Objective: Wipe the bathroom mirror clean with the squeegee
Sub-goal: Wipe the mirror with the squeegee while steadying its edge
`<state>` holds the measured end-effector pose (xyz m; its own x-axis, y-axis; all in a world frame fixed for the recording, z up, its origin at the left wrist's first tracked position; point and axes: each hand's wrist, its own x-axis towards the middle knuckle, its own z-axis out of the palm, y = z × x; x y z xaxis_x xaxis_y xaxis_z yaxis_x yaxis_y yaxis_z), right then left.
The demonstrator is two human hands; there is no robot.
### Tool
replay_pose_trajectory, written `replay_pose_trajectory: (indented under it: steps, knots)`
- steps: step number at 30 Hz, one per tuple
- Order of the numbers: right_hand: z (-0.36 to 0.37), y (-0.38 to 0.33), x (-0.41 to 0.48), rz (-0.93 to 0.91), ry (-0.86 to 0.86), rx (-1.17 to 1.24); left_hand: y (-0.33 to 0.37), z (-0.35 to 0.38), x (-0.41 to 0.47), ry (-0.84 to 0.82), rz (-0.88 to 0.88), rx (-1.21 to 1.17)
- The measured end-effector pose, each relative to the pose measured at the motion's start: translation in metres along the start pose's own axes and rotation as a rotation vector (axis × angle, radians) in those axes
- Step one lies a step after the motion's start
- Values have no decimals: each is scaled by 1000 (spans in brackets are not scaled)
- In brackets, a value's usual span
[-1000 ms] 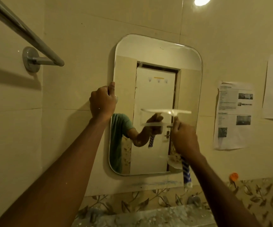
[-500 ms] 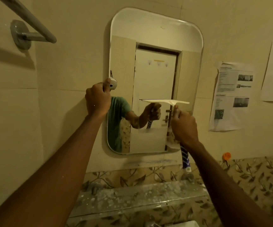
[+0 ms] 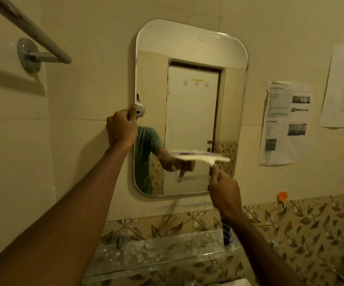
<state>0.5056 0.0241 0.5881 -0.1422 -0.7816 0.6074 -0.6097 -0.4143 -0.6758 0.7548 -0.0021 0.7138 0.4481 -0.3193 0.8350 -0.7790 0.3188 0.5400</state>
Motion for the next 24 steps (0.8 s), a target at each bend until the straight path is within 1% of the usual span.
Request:
replay_pose_trajectory:
  steps: [2, 4, 8, 13, 17, 20, 22, 24]
  knots:
    - [-20, -41, 36, -112, 59, -7, 2, -3, 0, -27, -20, -23]
    - [-38, -88, 74, -187, 103, -21, 8, -7, -1, -49, -67, -47]
    - [-53, -162, 133, -234, 127, 8, 12, -12, -3, -97, -155, -115]
    - [-58, -223, 172, -255, 163, 68, 9, -12, 0, -125, -170, -164]
    - [-52, -229, 172, -232, 115, 71, 2, -9, 1, -103, -139, -181]
    - [-30, -202, 145, -221, 68, 105, -1, -7, 3, -92, -151, -207]
    - [-17, -181, 116, -172, 32, 119, -1, -7, 5, -105, -177, -243]
    - [-9, -164, 89, -122, -15, 79, 0, -8, 5, -121, -189, -261]
